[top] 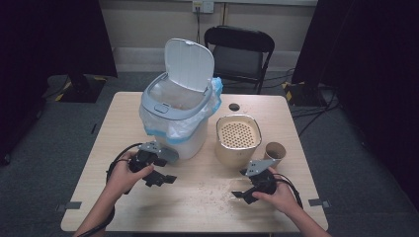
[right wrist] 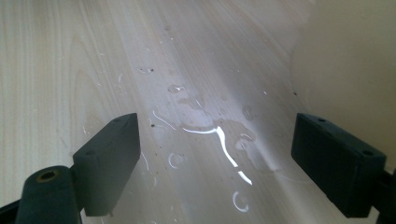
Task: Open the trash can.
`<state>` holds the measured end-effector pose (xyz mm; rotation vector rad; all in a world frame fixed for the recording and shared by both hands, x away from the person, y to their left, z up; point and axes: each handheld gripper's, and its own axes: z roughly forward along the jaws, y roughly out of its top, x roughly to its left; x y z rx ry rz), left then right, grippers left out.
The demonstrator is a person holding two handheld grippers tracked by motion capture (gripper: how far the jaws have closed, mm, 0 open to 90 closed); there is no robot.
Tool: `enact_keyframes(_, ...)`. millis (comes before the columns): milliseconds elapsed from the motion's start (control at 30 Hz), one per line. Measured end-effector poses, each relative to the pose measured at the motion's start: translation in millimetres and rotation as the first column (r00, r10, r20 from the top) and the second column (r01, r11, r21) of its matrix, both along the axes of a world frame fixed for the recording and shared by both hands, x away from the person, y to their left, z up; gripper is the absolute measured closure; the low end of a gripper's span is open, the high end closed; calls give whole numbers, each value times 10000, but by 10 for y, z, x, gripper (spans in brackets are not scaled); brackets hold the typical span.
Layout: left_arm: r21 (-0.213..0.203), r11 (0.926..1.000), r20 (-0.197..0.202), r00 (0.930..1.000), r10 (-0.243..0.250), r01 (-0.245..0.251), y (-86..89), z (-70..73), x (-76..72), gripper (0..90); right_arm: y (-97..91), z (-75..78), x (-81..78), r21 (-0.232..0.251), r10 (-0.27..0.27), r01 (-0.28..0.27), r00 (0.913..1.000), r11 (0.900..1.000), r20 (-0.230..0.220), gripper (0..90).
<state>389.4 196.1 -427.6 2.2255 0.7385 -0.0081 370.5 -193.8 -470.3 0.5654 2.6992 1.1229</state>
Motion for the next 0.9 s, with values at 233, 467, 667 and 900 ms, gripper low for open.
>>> enact_keyframes(233,73,9999,-68,9999,-147,147,-43,-125,-24,186,-111,2,19,-70,-213,213,9998,9997,-37,151)
enact_keyframes(467,234,9993,-96,9995,-292,294,-81,-199,-39,186,-188,1,23,-121,-283,282,9996,9995,-49,151)
enact_keyframes(667,409,9983,-138,9991,-403,409,-123,-278,-47,186,-286,20,40,-129,-576,575,9983,9983,-28,152)
enact_keyframes(900,541,9968,-67,9983,-586,589,-159,-334,-56,186,-338,11,53,-186,-660,658,9978,9977,-88,151)
